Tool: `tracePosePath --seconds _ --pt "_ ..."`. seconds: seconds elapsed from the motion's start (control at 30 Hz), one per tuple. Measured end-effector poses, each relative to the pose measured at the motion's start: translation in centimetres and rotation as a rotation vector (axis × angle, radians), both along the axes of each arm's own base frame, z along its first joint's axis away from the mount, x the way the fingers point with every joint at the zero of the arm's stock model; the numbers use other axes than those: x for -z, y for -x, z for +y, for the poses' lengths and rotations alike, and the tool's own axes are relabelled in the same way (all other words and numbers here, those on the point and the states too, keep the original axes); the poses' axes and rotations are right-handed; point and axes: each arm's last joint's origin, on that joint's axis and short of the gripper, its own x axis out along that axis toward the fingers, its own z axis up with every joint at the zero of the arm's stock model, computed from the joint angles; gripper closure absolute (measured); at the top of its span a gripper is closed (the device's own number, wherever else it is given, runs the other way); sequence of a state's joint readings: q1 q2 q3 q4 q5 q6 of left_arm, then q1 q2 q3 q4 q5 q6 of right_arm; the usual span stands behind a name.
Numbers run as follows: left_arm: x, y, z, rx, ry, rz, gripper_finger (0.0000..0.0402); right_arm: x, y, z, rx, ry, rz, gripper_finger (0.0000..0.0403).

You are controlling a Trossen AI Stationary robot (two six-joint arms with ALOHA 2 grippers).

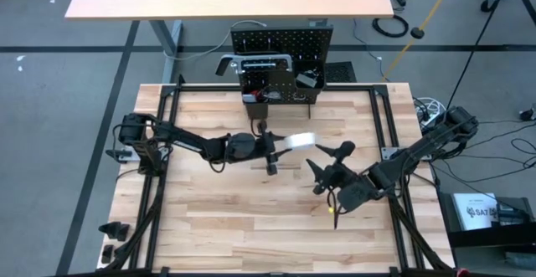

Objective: Hang tools onto peg board
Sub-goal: Hang the white tape on the black peg board

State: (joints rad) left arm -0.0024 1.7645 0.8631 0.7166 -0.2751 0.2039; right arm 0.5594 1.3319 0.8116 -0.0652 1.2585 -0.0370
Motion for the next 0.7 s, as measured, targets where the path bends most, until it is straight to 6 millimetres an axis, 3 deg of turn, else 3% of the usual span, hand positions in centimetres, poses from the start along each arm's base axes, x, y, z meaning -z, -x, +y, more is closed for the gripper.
tracePosePath --seconds 0.23,0.43,0.7 --pt "0.2 0.1 2.9 0.162 0.118 0.007 0.0242 1.2 0.8 -0.5 0.056 -0.080 -0.017 0.0147" --pt "0.2 0.2 3.7 0.204 0.135 0.005 0.0242 2.3 0.9 -1.3 0.134 -0.070 -0.013 0.0147" --pt "0.3 0.3 4.3 0.198 0.199 -0.002 0.0242 2.5 -2.4 -1.7 0.135 0.109 0.087 0.0151"
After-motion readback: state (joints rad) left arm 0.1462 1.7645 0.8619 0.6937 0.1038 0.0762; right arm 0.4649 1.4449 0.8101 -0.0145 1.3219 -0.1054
